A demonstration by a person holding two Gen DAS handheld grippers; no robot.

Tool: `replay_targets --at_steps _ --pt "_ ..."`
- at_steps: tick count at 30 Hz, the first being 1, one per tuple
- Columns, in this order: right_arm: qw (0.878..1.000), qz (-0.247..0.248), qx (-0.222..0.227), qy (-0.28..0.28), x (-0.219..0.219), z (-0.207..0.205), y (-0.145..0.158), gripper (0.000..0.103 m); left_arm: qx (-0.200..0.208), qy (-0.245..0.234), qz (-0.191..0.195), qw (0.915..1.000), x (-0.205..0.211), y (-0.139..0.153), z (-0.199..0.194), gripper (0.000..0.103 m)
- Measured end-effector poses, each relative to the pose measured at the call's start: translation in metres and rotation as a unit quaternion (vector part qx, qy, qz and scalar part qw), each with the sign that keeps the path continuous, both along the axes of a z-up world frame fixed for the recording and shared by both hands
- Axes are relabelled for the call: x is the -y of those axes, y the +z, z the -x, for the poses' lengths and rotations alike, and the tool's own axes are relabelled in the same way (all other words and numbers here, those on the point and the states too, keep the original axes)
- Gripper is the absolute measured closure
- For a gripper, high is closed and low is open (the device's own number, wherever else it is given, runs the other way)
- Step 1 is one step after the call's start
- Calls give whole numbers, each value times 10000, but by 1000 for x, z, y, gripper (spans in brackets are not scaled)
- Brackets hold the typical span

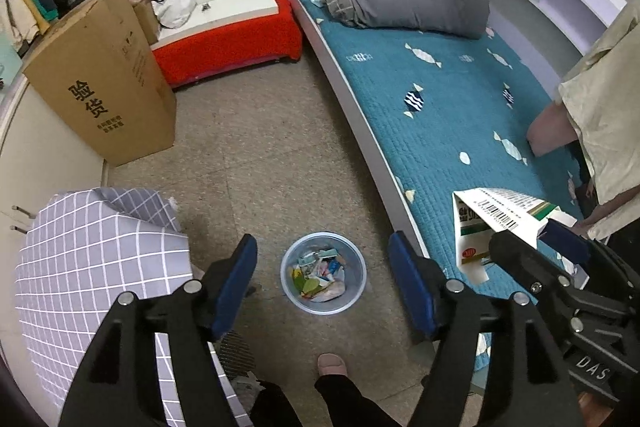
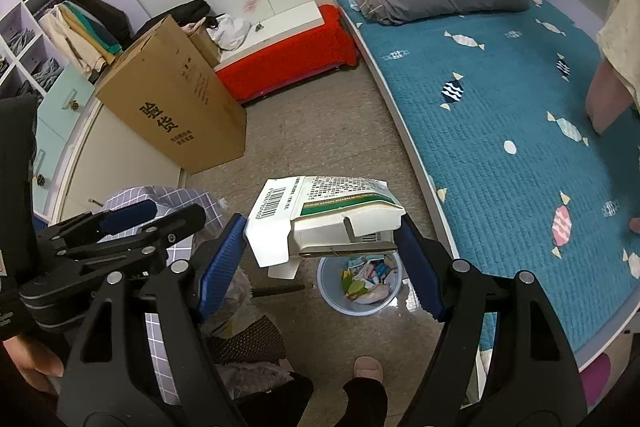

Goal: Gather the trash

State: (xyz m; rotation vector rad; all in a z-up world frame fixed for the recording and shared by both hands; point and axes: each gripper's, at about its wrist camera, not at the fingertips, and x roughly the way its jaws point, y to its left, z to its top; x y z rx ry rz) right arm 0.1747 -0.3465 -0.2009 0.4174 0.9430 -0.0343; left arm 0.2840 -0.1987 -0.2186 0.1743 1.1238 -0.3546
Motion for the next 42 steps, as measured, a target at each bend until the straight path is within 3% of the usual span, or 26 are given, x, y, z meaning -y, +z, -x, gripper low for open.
replay_targets --at_steps 20,24,31,42 --pt "9986 13 91 515 -39 -18 1 28 254 652 -49 9975 -48 14 6 31" --pt "9987 12 73 511 -41 -23 -5 19 283 732 -63 9969 -54 16 8 31" --pt "9985 10 -38 539 -43 -25 -16 19 350 902 -77 9953 -69 20 18 29" --pt "9950 384 446 802 -73 9 21 19 780 1109 97 9907 -90 48 51 29"
